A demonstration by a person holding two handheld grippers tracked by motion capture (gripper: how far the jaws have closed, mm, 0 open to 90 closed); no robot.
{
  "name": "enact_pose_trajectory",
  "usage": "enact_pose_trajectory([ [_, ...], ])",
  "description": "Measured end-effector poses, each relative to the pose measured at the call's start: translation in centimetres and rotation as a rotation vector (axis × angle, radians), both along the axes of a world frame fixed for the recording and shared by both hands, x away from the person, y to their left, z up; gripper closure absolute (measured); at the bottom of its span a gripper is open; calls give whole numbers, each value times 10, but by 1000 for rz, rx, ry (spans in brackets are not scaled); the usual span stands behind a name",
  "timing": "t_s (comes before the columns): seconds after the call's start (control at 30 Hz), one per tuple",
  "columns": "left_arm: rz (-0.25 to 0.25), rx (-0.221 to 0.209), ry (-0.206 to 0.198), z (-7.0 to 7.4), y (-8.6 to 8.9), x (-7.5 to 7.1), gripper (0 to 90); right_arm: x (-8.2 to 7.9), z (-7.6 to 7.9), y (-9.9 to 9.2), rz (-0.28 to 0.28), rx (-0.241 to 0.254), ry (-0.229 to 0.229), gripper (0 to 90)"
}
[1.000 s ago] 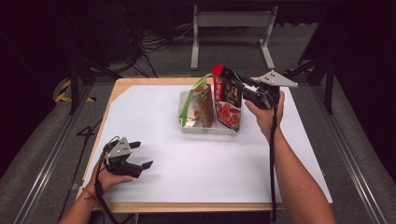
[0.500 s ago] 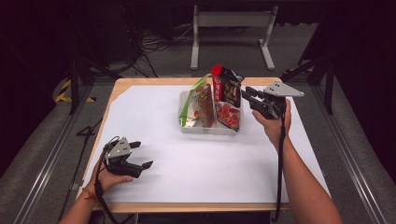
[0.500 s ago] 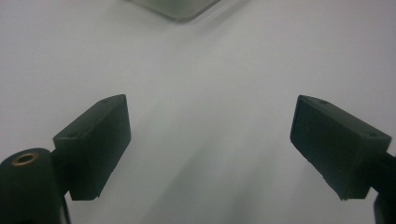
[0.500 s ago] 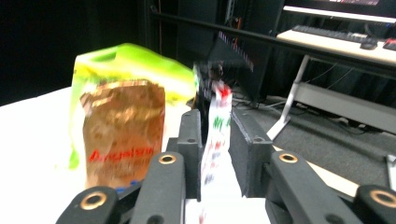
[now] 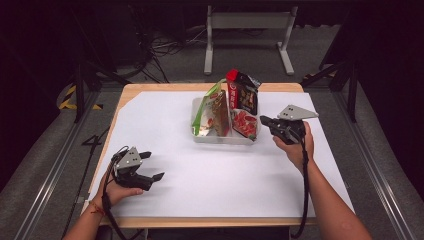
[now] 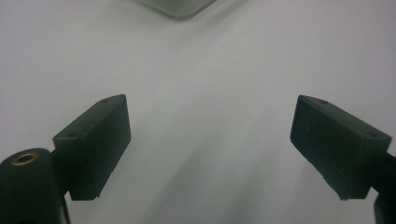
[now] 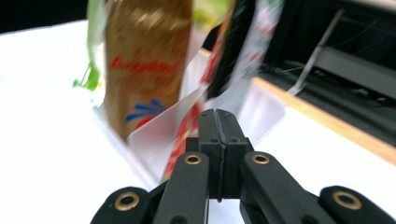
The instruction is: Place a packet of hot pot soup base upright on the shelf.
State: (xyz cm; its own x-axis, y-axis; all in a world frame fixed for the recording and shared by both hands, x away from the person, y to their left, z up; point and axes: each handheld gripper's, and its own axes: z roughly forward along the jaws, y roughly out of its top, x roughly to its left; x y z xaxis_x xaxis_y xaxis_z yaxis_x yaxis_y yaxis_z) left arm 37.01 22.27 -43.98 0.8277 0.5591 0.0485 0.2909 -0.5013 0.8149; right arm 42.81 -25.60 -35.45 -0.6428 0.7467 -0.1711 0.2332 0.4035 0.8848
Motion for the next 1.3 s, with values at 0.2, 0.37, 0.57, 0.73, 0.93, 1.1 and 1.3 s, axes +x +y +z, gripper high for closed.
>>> enact_pose_trajectory([
  [0.2,-2,2,2,0,0,-1,130,-3,-16,13,2,-68,45,900],
  [0.37,0,-2,2,0,1,0,130,-1,-28,20,-9,-120,69,900],
  [0.57,-1,1,-2,0,1,-1,128,0,-38,25,-4,-145,80,900],
  [0.73,5,-1,-6,1,4,-1,128,-6,-35,23,-48,-140,47,900],
  [0.93,-1,3,-6,1,2,-1,128,-5,-40,20,-56,-138,80,900],
  [1.1,-5,6,-3,0,1,-1,128,-2,-44,23,-59,-141,97,900],
  [1.3,-2,3,-3,0,3,-1,128,2,-49,28,-63,-142,106,900],
])
